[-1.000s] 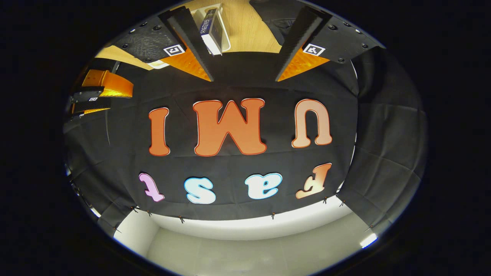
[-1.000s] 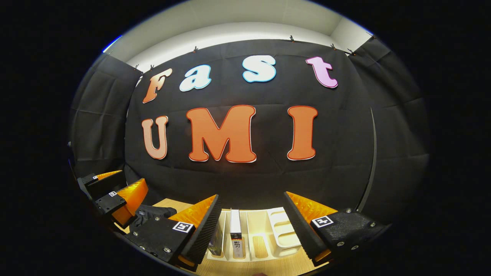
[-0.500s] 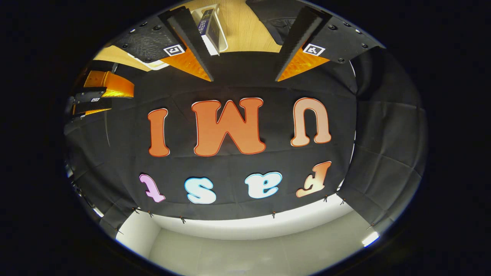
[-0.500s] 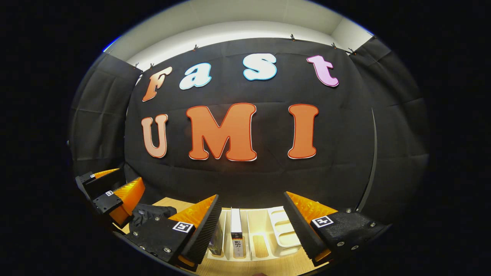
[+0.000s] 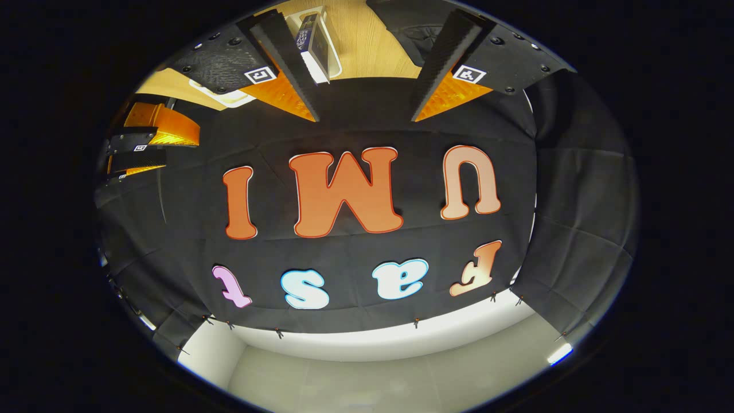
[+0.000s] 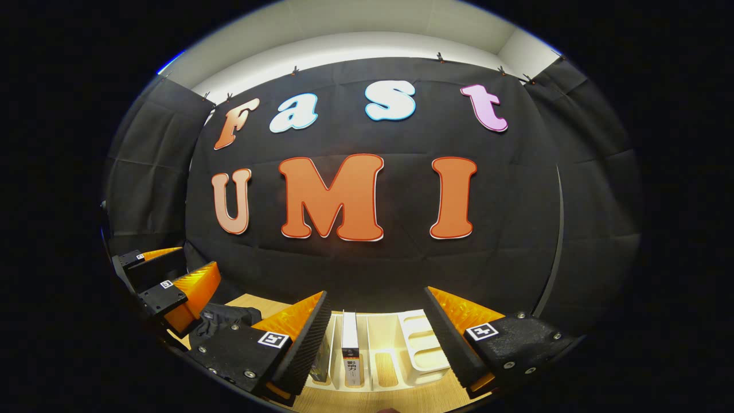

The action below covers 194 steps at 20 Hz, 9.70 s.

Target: Open the schoolbag, grab two books from the bookshelf and put them into the schoolbag.

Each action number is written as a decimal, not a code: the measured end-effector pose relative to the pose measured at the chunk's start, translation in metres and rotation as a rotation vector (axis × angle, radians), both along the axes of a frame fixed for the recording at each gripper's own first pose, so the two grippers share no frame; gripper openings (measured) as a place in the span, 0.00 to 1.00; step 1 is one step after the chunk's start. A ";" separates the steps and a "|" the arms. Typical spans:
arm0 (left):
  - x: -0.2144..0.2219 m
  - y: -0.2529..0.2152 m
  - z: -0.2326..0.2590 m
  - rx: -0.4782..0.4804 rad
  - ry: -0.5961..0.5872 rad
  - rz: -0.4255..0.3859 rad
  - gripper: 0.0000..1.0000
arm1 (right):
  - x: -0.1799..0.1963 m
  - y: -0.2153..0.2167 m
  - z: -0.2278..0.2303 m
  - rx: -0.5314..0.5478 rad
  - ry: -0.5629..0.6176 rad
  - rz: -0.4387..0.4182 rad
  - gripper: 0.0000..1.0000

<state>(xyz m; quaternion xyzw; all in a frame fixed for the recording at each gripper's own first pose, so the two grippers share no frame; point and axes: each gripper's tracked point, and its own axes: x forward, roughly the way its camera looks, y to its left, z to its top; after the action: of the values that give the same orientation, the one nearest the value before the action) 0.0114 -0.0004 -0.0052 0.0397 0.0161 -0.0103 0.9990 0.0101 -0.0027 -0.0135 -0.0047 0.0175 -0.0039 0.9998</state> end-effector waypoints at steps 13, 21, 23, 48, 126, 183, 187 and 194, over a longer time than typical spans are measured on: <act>0.008 0.000 -0.006 0.075 0.014 -0.010 0.96 | 0.006 -0.013 -0.015 0.033 0.038 -0.012 0.96; 0.008 0.014 -0.047 0.182 0.100 -0.031 0.96 | 0.004 -0.021 -0.017 0.022 0.035 -0.012 0.96; 0.004 0.014 -0.063 0.259 0.127 -0.046 0.96 | 0.004 -0.025 -0.018 0.023 0.038 -0.020 0.96; -0.126 0.069 -0.358 1.069 0.685 -0.254 0.97 | 0.015 -0.055 -0.061 -0.033 0.123 0.003 0.96; 0.053 0.168 -0.245 0.381 1.169 -0.837 0.06 | 0.137 0.134 -0.213 0.028 1.405 -0.012 0.34; 0.033 0.101 -0.211 0.171 1.003 -0.848 0.06 | 0.036 0.308 -0.254 1.136 0.849 0.029 0.31; 0.025 0.095 -0.212 0.159 1.002 -0.852 0.06 | 0.048 0.316 -0.278 1.129 0.839 -0.025 0.31; 0.036 0.104 -0.219 0.163 1.002 -0.809 0.06 | 0.043 0.318 -0.297 1.052 0.917 -0.111 0.40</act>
<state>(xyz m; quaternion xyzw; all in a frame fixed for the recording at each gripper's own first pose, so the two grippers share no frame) 0.0478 0.1039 -0.2245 0.1086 0.4645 -0.4020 0.7816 0.0528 0.3154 -0.3108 0.4797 0.4375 -0.0434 0.7593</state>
